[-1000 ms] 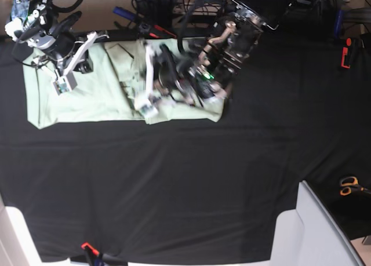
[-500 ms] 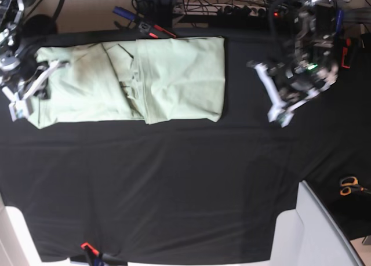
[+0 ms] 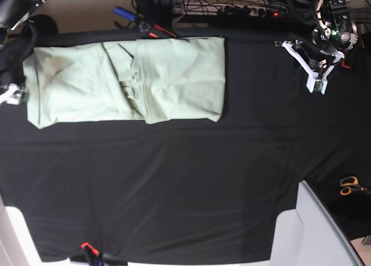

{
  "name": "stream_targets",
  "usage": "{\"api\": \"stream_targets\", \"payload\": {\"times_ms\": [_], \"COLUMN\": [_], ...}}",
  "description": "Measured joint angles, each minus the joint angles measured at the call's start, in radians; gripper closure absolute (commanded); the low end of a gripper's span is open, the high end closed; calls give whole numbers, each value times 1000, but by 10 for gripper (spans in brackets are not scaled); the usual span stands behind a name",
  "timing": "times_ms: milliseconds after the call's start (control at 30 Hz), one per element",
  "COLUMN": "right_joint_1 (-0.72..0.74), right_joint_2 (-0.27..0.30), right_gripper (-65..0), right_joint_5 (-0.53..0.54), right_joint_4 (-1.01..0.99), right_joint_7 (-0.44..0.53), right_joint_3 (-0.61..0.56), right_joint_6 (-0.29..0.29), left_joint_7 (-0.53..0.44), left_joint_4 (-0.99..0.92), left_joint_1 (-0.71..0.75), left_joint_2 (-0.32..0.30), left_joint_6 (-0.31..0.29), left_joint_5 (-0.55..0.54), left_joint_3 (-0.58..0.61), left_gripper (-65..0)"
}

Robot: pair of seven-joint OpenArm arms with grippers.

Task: Fold the T-shirt properly
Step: 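Withdraw the left gripper and move the right gripper to the shirt end, then grasp the shirt end with the right gripper and drag it toward the arms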

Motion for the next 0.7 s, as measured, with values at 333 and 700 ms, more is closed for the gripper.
{"api": "stream_targets", "payload": {"times_ms": [333, 700], "right_joint_1": [-2, 5], "right_joint_2": [154, 211], "right_gripper": [-588, -588], "right_joint_5": [319, 390], "right_joint_4": [-353, -516], "right_joint_7": [53, 64], "right_joint_3": [-5, -87], "right_joint_6": [-1, -6], "left_joint_7": [0, 0], "left_joint_4": [0, 0], "left_joint_1": [-5, -3], "left_joint_2": [14, 14], "left_joint_6": [-40, -40], "left_joint_5": [0, 0], "left_joint_3": [2, 6], "left_gripper": [0, 0]}}
